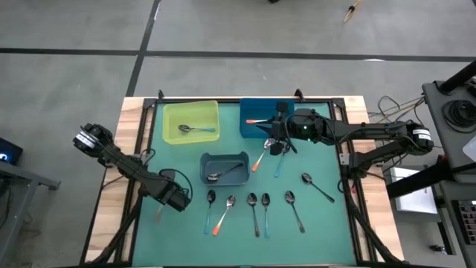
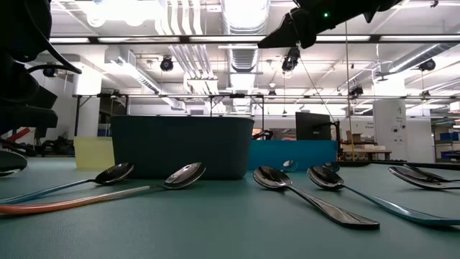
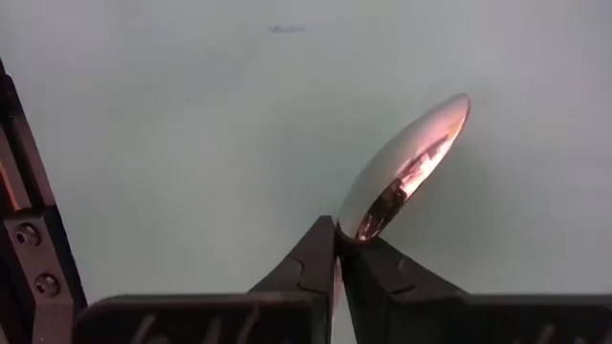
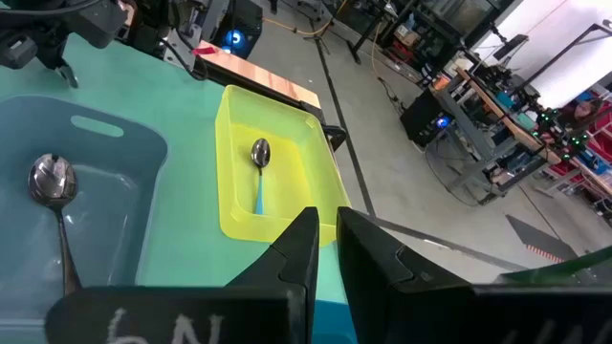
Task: Sort silverware by color (type)
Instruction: Put the orange spoon into the blue bin
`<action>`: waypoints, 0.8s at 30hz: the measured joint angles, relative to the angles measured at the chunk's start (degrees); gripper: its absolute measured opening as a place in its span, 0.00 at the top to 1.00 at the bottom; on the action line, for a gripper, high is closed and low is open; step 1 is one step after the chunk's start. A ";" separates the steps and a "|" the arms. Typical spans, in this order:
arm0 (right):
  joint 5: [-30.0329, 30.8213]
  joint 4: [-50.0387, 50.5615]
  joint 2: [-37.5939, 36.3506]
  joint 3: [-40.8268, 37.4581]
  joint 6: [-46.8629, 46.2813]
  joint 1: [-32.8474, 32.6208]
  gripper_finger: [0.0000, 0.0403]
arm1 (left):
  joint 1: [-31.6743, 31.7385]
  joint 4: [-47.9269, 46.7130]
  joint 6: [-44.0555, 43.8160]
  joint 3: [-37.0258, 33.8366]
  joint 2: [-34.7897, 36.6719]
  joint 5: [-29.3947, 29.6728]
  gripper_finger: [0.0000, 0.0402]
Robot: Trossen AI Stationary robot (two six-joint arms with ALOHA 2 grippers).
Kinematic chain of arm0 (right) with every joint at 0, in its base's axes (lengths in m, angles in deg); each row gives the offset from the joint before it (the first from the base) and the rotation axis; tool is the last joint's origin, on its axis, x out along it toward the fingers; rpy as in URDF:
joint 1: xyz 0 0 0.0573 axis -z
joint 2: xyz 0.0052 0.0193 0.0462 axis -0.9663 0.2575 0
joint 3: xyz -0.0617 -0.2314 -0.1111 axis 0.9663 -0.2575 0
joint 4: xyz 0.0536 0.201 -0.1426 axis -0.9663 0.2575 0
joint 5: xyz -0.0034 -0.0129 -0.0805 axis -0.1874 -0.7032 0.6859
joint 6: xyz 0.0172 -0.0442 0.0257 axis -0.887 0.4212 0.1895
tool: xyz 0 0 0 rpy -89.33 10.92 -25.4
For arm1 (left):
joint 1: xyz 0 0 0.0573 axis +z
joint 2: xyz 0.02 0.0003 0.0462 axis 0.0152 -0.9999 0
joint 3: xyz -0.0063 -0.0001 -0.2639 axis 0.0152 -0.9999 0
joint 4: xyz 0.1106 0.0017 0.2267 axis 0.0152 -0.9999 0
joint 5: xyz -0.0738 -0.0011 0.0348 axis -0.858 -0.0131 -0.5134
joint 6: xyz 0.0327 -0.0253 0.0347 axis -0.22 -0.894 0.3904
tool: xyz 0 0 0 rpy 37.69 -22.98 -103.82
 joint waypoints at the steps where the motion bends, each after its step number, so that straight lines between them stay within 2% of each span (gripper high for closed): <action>1: 0.00 0.00 0.00 0.00 0.00 0.00 0.92 | 0.01 0.04 0.19 0.00 0.05 0.00 1.00; 5: 0.00 0.02 0.00 0.00 0.00 0.00 0.92 | 0.00 -0.16 0.95 0.19 1.36 0.16 1.00; 16: 0.00 0.07 0.00 0.00 0.00 0.00 0.92 | 0.00 -3.62 1.98 0.79 9.74 6.10 1.00; 24: -0.23 0.11 0.00 0.00 0.00 0.00 0.92 | 0.01 -2.48 9.39 0.79 15.89 13.70 1.00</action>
